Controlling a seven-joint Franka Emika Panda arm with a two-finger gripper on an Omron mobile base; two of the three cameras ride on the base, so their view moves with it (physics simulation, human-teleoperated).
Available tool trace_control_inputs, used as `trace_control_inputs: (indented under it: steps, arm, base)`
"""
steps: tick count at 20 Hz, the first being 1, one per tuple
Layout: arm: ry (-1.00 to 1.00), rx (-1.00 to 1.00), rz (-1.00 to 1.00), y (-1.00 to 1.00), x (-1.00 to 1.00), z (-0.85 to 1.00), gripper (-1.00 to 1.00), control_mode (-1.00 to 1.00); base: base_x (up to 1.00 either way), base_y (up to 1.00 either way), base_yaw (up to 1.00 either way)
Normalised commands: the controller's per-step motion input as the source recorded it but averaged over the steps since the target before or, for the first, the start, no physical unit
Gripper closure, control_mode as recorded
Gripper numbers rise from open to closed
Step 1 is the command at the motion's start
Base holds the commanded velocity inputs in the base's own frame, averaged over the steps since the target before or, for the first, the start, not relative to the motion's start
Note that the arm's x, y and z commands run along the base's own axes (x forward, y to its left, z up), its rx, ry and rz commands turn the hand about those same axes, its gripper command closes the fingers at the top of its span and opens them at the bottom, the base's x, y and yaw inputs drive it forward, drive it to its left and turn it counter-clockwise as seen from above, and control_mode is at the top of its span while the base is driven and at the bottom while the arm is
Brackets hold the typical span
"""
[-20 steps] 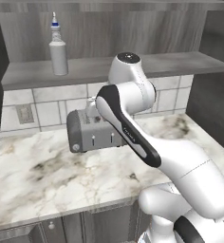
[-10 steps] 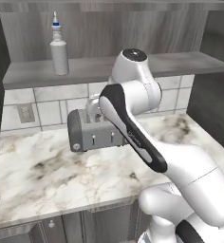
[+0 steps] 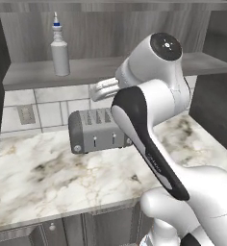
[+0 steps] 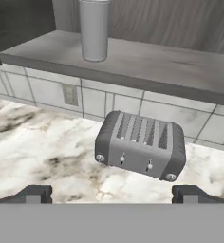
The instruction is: Move the cutting board and knife to the sink. Then move spray from the cabinet to the counter.
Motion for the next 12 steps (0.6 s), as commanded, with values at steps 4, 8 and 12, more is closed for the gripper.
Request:
trace_control_inputs:
  steps: [4, 8, 12]
  arm:
    - [-0.13, 0.01, 0.00, 0.08, 0.00, 0.65, -1.00, -1.00]
    - [-0.05, 0.09, 0.00, 0.31, 0.00, 0.44, -1.00, -1.00]
    - [-0.03, 0.11, 0.00, 0.34, 0.02, 0.35, -1.00, -1.00]
  base:
    - [0.00, 0.00, 0.00]
    - [0.00, 0.00, 0.00]
    - [0.00, 0.00, 0.00]
